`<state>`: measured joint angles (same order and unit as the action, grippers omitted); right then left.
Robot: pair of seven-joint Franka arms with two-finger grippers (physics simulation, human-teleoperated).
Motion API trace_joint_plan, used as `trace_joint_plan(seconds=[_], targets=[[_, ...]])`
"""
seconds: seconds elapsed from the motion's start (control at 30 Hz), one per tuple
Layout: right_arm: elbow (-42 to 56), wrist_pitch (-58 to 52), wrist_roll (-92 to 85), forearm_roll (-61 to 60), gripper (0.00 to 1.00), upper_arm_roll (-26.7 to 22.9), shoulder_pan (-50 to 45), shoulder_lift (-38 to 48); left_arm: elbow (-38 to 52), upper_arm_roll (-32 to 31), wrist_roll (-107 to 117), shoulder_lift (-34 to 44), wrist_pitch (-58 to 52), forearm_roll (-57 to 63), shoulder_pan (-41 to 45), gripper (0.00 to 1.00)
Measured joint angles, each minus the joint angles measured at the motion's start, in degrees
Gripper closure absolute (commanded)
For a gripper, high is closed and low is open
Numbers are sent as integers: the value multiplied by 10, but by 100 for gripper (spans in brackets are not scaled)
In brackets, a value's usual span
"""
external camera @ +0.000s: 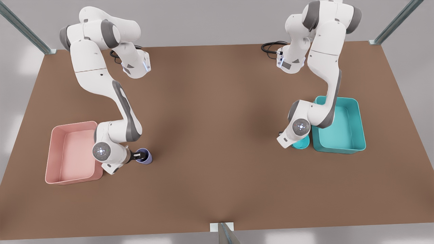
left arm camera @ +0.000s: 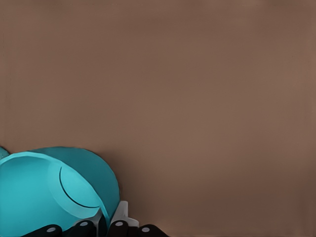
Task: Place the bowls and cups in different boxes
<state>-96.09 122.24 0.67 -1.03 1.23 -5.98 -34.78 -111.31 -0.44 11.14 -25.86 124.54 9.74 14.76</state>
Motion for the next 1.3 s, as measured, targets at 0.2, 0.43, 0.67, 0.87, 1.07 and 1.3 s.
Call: trace_joint_plan(seconds=[0.2, 0.43, 0.67, 0.87, 1.07, 1.3], targets=[[-1, 11, 4, -1, 29, 1, 3, -16, 66, 23, 33, 120, -134, 32, -26, 79], [1, 15, 4, -14, 76, 1, -3, -19, 12, 105, 47, 111, -172, 41, -70, 79], [13, -3, 1, -17, 79, 2, -3, 23, -58, 111, 53, 40, -56, 43, -114, 79], [37, -44, -63, -18, 79, -4, 97, 87, -60, 111, 57, 16, -2, 42, -121, 39], [51, -64, -172, -18, 79, -6, 237, 77, 9, 78, 35, 100, -58, 11, -114, 0], [110, -68, -281, -20, 79, -10, 296, -33, 299, -50, 39, 140, -325, -58, -100, 0]])
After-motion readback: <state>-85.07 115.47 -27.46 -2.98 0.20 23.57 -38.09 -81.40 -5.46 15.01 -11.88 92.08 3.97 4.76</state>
